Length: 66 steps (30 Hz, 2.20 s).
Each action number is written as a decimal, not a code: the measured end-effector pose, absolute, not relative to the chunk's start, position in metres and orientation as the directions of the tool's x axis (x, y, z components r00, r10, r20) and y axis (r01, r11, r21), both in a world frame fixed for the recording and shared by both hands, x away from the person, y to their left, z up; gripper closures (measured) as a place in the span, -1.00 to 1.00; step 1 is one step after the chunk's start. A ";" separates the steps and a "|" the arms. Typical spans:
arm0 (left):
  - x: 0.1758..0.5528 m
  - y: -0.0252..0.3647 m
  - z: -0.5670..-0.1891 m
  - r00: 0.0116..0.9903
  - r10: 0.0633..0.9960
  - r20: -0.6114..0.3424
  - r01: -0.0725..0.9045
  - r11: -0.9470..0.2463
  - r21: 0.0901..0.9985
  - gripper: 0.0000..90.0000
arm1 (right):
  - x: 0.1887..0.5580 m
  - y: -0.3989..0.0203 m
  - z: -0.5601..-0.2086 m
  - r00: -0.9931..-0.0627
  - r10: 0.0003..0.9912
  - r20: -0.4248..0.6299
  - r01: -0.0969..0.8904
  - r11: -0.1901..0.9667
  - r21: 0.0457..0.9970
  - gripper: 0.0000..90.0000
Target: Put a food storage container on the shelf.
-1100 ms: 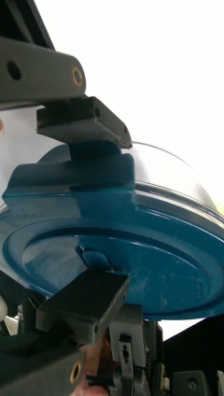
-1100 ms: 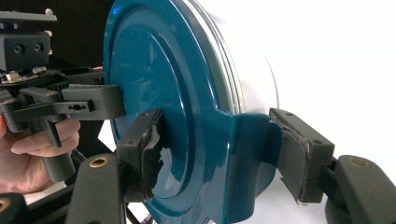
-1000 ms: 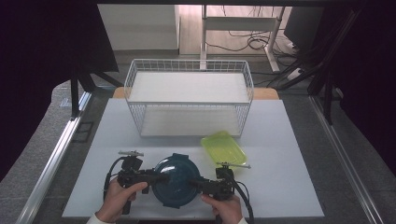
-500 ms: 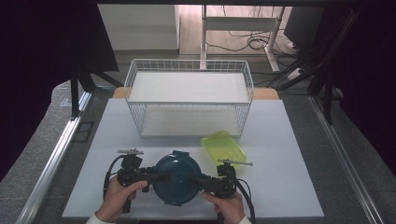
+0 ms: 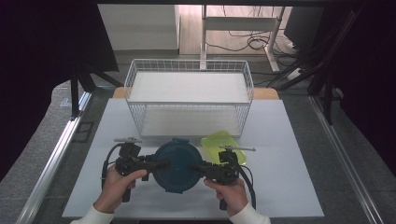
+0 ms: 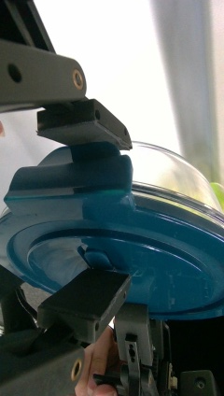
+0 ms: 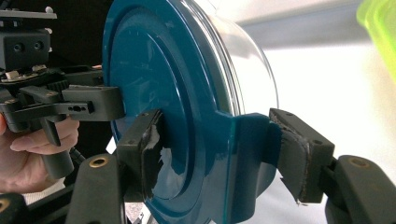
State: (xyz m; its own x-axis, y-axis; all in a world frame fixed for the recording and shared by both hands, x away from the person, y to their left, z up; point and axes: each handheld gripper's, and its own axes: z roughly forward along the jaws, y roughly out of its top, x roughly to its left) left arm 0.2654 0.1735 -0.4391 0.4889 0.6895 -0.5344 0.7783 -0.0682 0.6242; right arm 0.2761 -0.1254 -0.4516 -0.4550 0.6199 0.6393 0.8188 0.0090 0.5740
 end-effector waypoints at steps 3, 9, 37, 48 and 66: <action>0.272 0.173 -0.429 0.491 0.694 -0.527 0.769 -0.060 0.637 -0.31 | 0.285 -0.126 -0.442 -0.458 0.614 0.643 0.815 0.002 0.579 -0.18; 0.283 0.173 -0.418 0.502 0.679 -0.537 0.761 -0.050 0.647 -0.31 | 0.295 -0.127 -0.425 -0.478 0.622 0.620 0.797 0.010 0.604 -0.17; 0.326 0.175 -0.350 0.537 0.663 -0.522 0.713 -0.025 0.701 -0.31 | 0.337 -0.127 -0.349 -0.522 0.631 0.574 0.744 0.008 0.668 -0.14; 0.344 0.176 -0.321 0.558 0.657 -0.508 0.686 -0.020 0.727 -0.30 | 0.355 -0.126 -0.315 -0.549 0.639 0.539 0.715 0.026 0.698 -0.14; 0.366 0.180 -0.301 0.557 0.655 -0.511 0.678 -0.003 0.735 -0.30 | 0.382 -0.123 -0.289 -0.564 0.635 0.527 0.705 0.038 0.708 -0.13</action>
State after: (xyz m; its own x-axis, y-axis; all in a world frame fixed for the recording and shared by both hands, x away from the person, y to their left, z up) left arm 0.3661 0.1801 -0.3010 0.5568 0.6551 -0.5108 0.6781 -0.0032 0.7350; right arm 0.3815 -0.1226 -0.2895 -0.5641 0.6354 0.5273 0.7050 0.0383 0.7082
